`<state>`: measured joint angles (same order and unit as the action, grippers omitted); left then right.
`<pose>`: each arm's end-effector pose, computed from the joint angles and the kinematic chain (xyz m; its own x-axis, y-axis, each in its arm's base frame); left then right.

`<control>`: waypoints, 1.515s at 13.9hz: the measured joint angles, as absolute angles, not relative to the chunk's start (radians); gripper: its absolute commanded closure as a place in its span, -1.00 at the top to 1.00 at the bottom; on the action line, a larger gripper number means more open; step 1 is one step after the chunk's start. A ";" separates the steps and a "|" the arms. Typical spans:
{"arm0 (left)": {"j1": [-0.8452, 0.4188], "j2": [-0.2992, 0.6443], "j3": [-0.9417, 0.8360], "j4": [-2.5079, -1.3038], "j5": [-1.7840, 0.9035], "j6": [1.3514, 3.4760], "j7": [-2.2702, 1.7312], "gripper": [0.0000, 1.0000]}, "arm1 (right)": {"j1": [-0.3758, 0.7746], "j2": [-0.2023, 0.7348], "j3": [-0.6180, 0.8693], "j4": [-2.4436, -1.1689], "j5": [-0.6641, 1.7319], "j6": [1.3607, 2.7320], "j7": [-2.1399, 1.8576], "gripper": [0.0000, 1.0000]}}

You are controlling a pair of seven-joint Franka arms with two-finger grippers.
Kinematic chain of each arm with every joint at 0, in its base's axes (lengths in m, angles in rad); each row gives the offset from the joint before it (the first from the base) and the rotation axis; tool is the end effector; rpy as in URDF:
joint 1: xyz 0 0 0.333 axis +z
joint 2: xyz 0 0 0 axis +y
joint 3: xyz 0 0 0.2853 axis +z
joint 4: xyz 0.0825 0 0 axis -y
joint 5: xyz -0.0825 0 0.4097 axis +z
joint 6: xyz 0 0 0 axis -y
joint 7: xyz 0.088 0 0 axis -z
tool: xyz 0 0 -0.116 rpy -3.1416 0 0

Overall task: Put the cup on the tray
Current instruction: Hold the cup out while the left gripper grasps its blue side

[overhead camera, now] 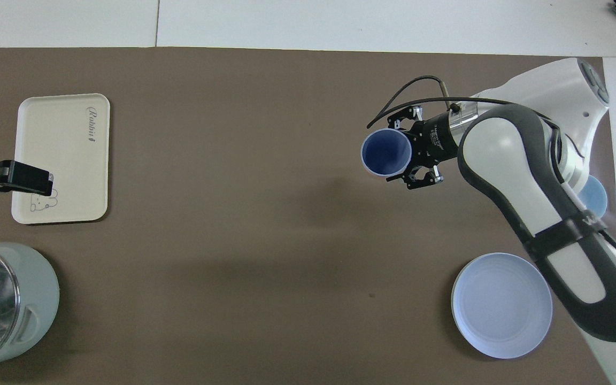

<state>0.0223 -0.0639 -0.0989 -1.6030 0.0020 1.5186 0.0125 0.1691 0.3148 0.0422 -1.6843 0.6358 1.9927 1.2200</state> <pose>0.5549 -0.0439 0.6005 0.9959 -0.0885 -0.0209 -0.0887 -0.9960 -0.0080 0.6436 0.1784 0.3802 0.2714 -0.7930 -0.5454 -0.9613 -0.2518 -0.1121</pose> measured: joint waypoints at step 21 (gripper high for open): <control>-0.493 0.001 -0.140 -1.933 -0.112 2.528 -0.880 0.49 | 0.321 0.300 0.037 -1.676 0.636 2.181 1.412 -1.00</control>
